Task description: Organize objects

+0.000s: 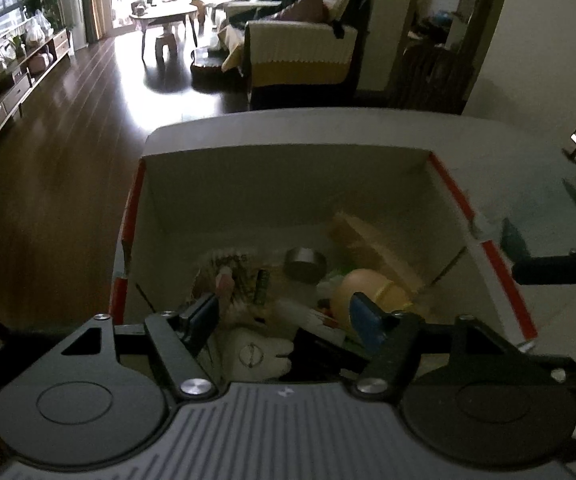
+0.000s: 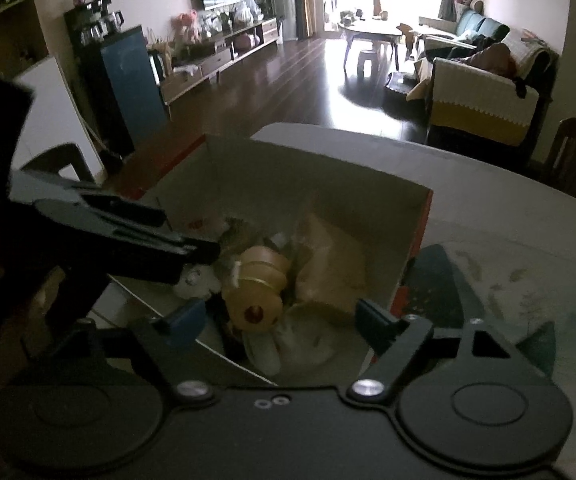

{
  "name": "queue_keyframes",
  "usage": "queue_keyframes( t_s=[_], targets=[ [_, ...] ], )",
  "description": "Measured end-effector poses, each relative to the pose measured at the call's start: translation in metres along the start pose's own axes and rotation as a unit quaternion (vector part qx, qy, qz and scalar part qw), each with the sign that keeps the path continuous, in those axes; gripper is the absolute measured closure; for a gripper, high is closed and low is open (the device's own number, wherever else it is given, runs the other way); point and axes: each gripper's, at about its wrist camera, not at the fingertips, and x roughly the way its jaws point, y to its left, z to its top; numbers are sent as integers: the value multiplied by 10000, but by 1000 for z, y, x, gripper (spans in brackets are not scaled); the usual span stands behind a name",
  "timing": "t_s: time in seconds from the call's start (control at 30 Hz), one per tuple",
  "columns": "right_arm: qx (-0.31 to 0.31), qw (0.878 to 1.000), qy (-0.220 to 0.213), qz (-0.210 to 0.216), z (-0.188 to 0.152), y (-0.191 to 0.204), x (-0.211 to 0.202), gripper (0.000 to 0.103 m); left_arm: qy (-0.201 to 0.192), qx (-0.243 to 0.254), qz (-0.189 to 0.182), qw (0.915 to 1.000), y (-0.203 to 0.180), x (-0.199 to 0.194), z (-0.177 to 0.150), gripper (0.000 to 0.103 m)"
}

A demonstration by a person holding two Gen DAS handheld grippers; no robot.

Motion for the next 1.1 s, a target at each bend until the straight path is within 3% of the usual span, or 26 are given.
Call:
queue_keyframes(
  t_s=[0.23, 0.6, 0.63, 0.67, 1.1],
  targets=[
    [58, 9986, -485, 192, -6, -2, -24, 1, -343, -13, -19, 9994, -2, -33, -10, 23],
    [-78, 9943, -991, 388, -12, 2, -56, 0, -754, -237, 164, 9967, -5, -73, -28, 14],
    [-109, 9940, -1022, 384, -13, 3, -57, 0, -792, -232, 188, 9964, -6, -76, -29, 12],
    [-136, 9937, -1046, 370, -14, 4, -59, 0, -835, -227, 212, 9960, -7, -79, -32, 0],
    [-81, 9909, -1292, 374, -32, -1, -82, 0, -1363, -179, 706, 9880, -33, -113, -52, 0]
  ],
)
